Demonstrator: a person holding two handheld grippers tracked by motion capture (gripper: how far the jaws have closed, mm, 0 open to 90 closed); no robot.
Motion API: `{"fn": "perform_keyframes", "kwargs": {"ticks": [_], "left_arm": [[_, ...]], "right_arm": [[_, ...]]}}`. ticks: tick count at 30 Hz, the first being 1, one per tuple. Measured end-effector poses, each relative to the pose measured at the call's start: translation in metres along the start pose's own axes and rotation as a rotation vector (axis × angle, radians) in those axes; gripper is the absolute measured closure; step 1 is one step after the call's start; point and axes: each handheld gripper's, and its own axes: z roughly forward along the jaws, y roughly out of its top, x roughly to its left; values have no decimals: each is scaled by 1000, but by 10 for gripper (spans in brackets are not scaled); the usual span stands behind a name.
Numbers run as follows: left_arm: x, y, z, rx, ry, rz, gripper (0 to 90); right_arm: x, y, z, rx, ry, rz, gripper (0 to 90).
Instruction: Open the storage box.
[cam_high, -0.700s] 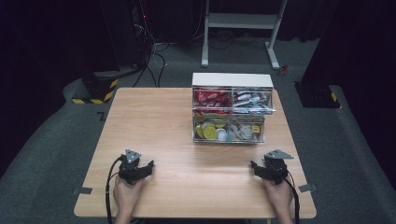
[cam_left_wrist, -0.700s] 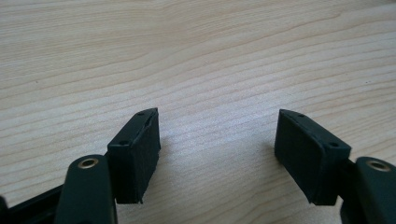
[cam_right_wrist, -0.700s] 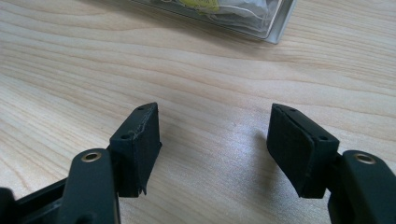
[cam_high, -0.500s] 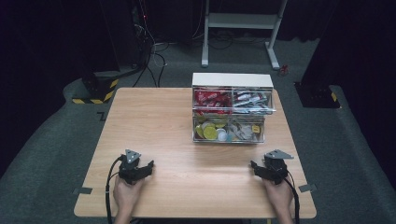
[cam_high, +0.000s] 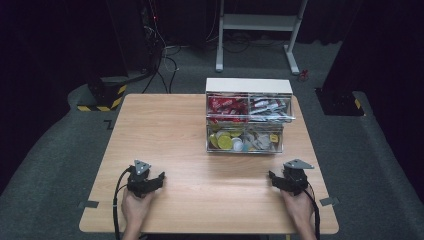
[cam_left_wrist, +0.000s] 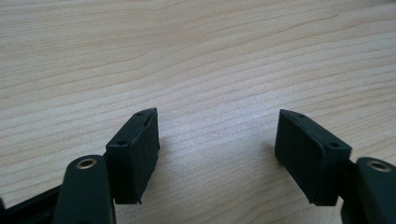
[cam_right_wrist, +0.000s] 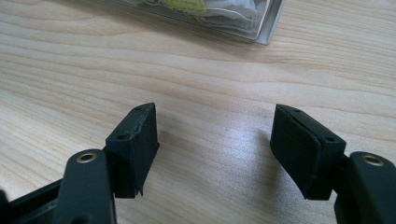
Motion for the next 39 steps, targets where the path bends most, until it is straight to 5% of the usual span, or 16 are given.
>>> {"fn": "perform_keyframes", "kwargs": {"ticks": [12, 16, 21, 25, 39], "left_arm": [[0, 0, 0, 1, -5, 8, 304], [-1, 0, 1, -3, -15, 9, 295], [-1, 0, 0, -2, -15, 10, 295], [-1, 0, 1, -3, -18, 13, 295], [-2, -1, 0, -3, -21, 20, 294]], "right_arm": [[1, -1, 0, 3, 12, -14, 285], [1, 0, -1, -6, 12, -14, 401], [-1, 1, -5, -40, 39, 22, 420], [3, 5, -9, -65, 42, 2, 435], [8, 10, -16, -139, 153, 13, 511]]}}
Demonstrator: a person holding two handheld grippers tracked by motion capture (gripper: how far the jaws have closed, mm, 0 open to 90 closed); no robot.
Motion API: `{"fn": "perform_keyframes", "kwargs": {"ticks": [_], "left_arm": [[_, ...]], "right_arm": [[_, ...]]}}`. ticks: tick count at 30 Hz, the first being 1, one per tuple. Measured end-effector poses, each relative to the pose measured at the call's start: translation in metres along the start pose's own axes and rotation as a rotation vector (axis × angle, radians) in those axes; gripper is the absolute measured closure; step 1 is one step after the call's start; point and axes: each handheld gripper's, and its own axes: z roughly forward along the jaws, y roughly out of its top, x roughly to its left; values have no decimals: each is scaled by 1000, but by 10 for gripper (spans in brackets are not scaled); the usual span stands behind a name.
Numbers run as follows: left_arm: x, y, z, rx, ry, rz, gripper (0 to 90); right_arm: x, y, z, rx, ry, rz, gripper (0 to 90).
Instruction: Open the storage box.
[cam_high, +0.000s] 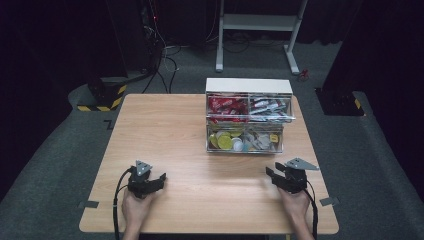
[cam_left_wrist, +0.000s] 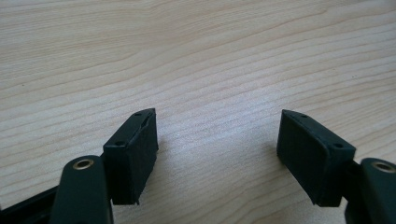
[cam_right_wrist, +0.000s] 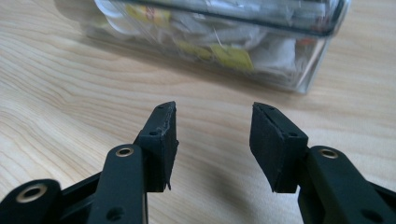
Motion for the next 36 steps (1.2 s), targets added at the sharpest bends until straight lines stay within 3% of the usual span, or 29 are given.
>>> {"fn": "perform_keyframes", "kwargs": {"ticks": [17, 24, 33, 36], "left_arm": [[-1, 0, 0, 6, -7, 7, 292], [-1, 0, 0, 4, -6, 6, 292], [-1, 0, 0, 3, -6, 6, 292], [-1, 0, 0, 5, -5, 7, 292]], "right_arm": [[12, 19, -3, -48, 47, -19, 535], [15, 28, -3, -21, 65, -58, 569], [16, 38, -8, -33, 93, -53, 582], [14, 47, -12, -44, 115, -24, 573]]}}
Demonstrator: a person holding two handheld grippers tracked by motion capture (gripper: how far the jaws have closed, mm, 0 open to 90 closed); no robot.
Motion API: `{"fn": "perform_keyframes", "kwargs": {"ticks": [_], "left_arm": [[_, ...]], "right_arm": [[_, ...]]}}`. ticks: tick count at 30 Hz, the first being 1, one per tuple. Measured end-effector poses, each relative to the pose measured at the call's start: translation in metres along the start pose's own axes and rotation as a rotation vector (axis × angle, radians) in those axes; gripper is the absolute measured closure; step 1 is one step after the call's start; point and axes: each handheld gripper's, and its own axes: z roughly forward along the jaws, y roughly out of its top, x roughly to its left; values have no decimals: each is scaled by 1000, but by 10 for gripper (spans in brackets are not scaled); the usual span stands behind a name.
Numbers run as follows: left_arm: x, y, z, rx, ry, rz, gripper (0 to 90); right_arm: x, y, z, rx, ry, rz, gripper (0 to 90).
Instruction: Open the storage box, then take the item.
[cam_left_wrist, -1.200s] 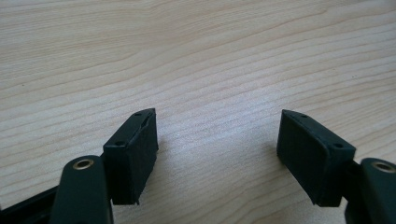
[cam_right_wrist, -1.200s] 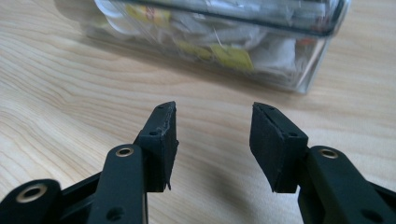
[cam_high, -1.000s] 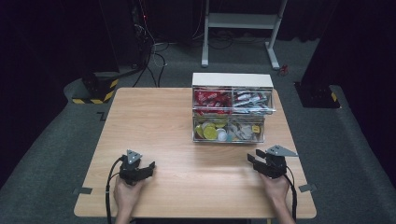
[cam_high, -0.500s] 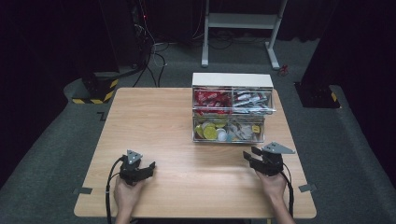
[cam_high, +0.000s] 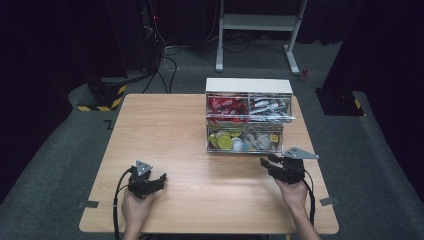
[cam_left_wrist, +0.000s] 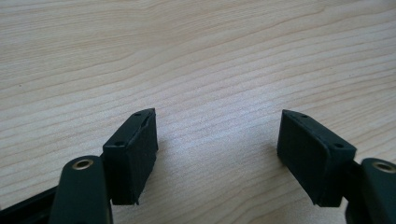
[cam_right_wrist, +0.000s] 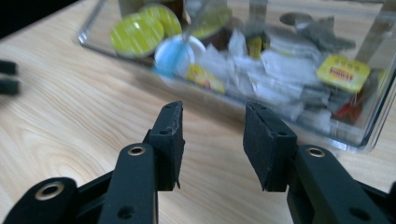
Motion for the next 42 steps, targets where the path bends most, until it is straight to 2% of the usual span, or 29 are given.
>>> {"fn": "perform_keyframes", "kwargs": {"ticks": [4, 14, 23, 29, 34, 39, 42], "left_arm": [[0, 0, 0, 0, 1, 1, 291], [-1, 0, 0, -2, 0, -5, 292], [-1, 0, 0, -2, 0, -5, 291], [-1, 0, 0, -2, 0, -6, 291], [0, 0, 1, -4, -1, -8, 292], [0, 0, 1, -3, -2, -9, 292], [0, 0, 1, -3, -2, -9, 292]], "right_arm": [[2, 12, -8, -26, 2, -5, 563], [3, 25, -12, -23, -29, -52, 572], [5, 38, -19, -36, -26, -59, 571], [7, 46, -19, -36, -27, -81, 555], [4, 48, -16, -22, -18, -68, 555], [6, 55, -19, -49, -28, -86, 555], [1, 57, -16, -46, -11, -58, 554]]}}
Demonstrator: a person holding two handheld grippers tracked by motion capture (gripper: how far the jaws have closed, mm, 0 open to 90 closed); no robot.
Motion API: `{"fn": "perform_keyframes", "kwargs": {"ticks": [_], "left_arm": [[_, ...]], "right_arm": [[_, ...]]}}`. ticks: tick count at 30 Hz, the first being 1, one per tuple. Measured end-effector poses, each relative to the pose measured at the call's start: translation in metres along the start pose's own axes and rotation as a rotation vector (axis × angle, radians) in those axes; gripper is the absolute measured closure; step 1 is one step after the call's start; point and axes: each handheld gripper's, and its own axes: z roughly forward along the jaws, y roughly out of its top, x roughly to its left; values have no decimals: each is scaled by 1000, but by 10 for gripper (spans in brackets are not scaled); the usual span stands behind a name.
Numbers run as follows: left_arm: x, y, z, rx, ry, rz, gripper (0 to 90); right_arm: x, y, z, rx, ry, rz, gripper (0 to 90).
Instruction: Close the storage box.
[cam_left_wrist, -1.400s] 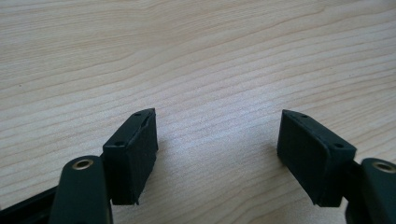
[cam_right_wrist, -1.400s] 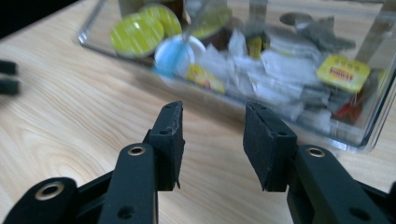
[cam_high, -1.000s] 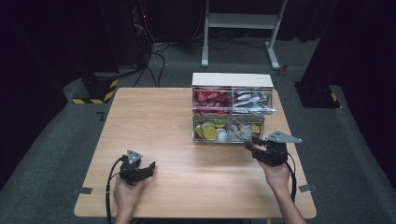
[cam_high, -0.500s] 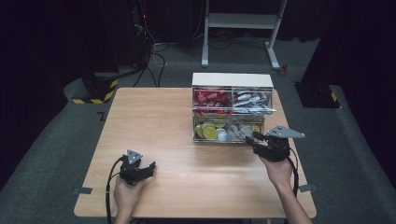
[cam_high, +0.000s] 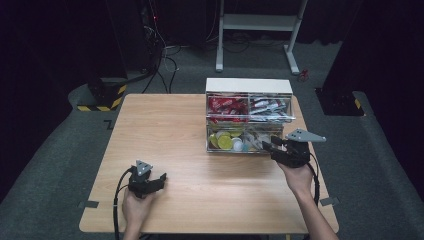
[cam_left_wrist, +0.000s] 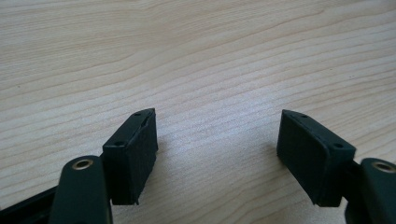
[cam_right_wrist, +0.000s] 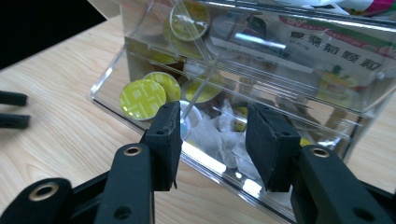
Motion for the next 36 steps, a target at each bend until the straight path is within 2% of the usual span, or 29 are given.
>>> {"fn": "perform_keyframes", "kwargs": {"ticks": [3, 6, 10, 19, 23, 29, 36], "left_arm": [[0, 0, 0, 0, 0, 0, 292], [0, 0, 0, 0, 0, 0, 292], [0, 0, 0, 0, 0, 0, 291], [0, 0, 0, 2, -3, 7, 284], [0, 0, 0, 0, -2, 5, 284], [0, 0, 0, 1, -4, 7, 281], [0, 0, 0, 1, -6, 7, 284]], "right_arm": [[-2, 4, 0, -5, 15, 17, 552], [-1, 8, -2, -19, 19, 8, 551], [-1, 13, -6, -28, 45, 29, 550], [4, 32, -10, -49, 35, -14, 559], [7, 41, -7, -47, 48, -12, 565], [13, 53, 0, -43, 53, -36, 572], [10, 58, 11, -41, 50, -11, 573]]}}
